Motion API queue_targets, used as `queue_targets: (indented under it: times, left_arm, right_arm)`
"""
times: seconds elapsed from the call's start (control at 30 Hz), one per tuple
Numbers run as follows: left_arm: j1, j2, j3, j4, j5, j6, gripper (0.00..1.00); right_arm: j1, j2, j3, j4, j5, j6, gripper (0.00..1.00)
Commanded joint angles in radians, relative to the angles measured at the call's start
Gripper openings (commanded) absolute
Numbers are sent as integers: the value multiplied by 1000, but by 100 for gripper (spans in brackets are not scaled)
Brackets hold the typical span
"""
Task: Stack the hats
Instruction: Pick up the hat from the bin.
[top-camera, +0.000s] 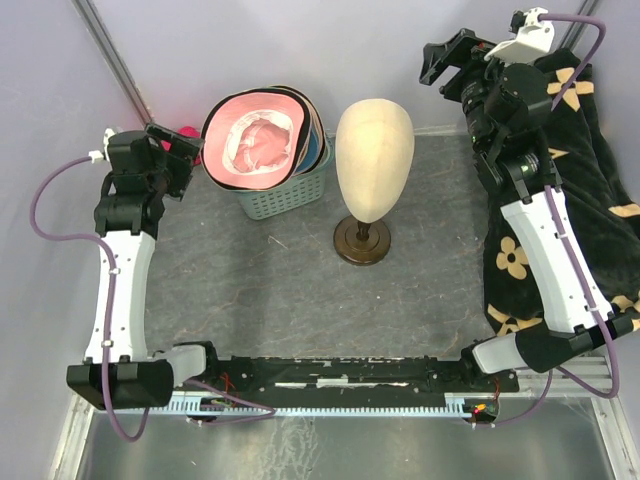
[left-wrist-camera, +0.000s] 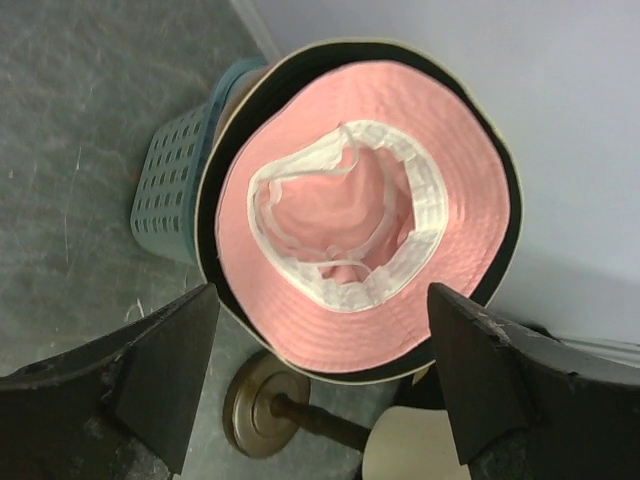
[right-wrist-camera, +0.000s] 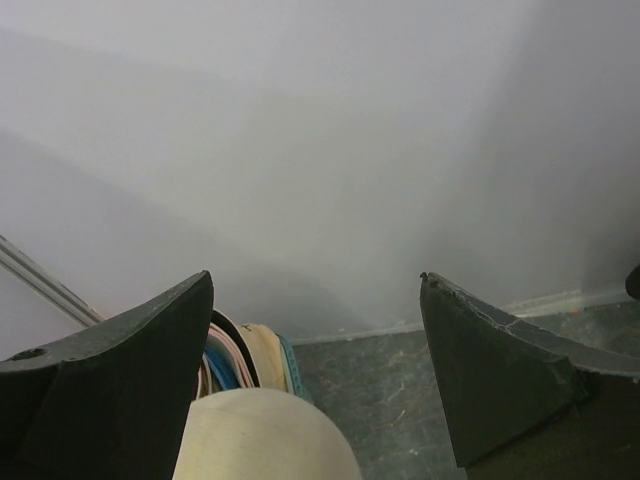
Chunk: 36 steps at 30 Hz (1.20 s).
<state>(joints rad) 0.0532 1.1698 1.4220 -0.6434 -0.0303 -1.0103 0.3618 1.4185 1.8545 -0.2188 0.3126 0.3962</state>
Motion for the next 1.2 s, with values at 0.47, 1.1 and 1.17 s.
queue_targets:
  times: [0.47,1.1,1.17]
  left_arm:
    - [28,-41,-186,53,196,-154,71]
    - [-12,14,-226,205,132,-152,66]
    - [-25,30,-219,206,121,-144,66]
  right_arm:
    - [-1,-17,12,-23,0,9,87]
    - [0,-12,16,-17,-41,35,86]
    - [0,-11,16,-15,-42,35,86]
